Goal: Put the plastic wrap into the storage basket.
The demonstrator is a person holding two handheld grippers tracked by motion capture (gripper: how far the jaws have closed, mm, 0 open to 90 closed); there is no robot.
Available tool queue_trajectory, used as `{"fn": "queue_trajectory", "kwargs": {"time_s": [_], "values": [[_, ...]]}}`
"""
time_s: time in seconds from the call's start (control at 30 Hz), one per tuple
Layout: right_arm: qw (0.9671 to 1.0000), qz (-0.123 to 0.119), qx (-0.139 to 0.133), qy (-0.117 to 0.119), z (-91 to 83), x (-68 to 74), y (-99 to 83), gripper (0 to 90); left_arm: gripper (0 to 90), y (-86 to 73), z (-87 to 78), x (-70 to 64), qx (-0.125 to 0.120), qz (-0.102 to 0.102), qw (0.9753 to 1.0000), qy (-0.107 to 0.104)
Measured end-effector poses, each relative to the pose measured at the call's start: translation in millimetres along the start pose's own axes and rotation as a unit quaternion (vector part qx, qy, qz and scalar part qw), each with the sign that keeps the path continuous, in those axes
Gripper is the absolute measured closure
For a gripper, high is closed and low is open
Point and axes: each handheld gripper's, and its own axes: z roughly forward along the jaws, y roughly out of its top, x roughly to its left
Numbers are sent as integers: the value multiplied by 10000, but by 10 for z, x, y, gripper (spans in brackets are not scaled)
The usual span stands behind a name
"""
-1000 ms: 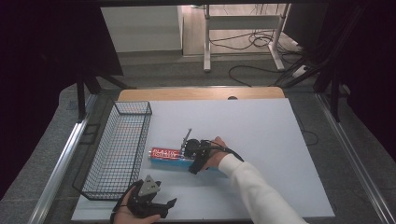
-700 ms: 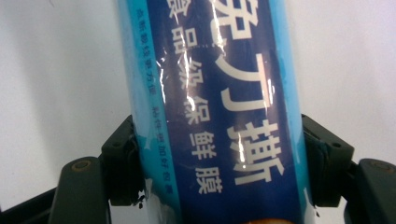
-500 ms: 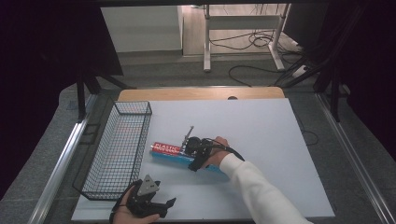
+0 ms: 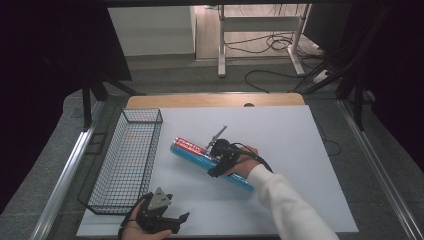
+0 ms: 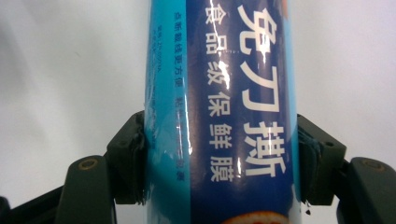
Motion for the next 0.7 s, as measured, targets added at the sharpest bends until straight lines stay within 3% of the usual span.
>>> {"fn": "queue_trajectory", "kwargs": {"time_s": [0.07, 0.3, 0.4, 0.67, 0.7], "values": [[9998, 176, -120, 47, -95, 2, -57, 325, 190, 2, 3, -2, 11, 7, 10000, 3], [9984, 423, -363, 99, -262, -1, -199, 325, 190, 6, 16, -7, -3, -7, 10000, 2], [9962, 677, -542, 103, -367, -6, -329, 324, 190, 9, 21, -8, -2, -16, 10000, 6], [9925, 948, -761, 109, -504, 6, -510, 324, 190, 33, 37, -22, -10, -57, 10000, -63], [9907, 1056, -844, 145, -546, 9, -565, 325, 189, 41, 39, -27, -39, -73, 9999, -85]]}}
